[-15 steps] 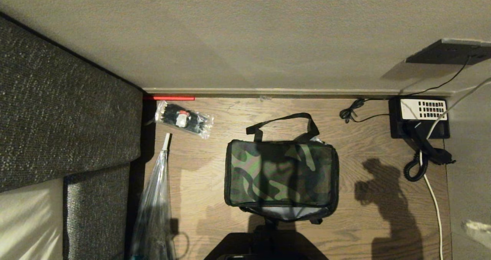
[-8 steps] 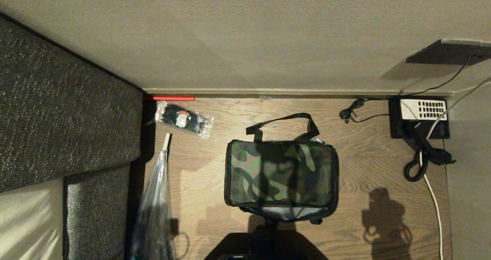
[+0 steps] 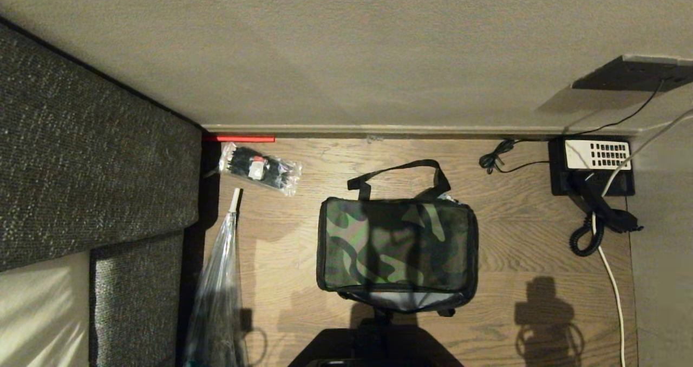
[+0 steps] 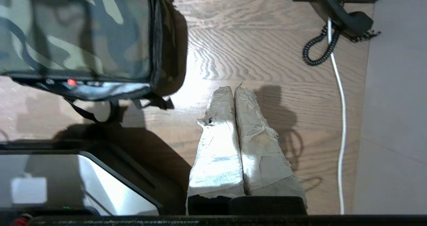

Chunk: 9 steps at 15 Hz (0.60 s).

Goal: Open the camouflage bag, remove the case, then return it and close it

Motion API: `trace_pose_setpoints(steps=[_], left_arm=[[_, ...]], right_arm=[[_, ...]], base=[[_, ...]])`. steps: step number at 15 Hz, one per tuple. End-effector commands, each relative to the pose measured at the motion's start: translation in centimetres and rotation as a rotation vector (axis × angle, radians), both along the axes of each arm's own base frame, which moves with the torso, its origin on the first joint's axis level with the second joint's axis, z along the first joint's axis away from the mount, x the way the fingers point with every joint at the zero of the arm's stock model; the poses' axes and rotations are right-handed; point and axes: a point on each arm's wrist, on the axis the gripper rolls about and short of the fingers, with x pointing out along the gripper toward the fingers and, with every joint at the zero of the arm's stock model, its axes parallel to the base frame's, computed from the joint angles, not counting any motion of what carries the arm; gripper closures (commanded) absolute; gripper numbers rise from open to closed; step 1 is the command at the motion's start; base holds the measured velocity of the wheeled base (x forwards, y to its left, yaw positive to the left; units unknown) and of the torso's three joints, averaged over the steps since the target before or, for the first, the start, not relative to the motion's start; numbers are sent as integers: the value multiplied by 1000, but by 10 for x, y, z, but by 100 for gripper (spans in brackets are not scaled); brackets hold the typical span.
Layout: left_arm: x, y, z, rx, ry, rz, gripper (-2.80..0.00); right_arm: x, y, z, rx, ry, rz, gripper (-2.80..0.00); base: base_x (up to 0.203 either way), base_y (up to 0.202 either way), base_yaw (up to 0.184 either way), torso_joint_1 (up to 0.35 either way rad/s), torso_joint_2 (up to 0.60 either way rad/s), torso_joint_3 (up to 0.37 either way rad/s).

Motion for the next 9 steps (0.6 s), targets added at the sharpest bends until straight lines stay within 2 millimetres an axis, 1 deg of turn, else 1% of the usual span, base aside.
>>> trace_pose_setpoints(steps=[1, 9], left_arm=[[0, 0, 0, 0, 0, 0, 0], [0, 0, 0, 0, -1, 0, 0]], right_arm=[[-1, 0, 0, 3, -11, -1, 0], [-1, 0, 0, 7, -17, -1, 0]], base=[[0, 0, 0, 0, 0, 0], [0, 0, 0, 0, 0, 0]])
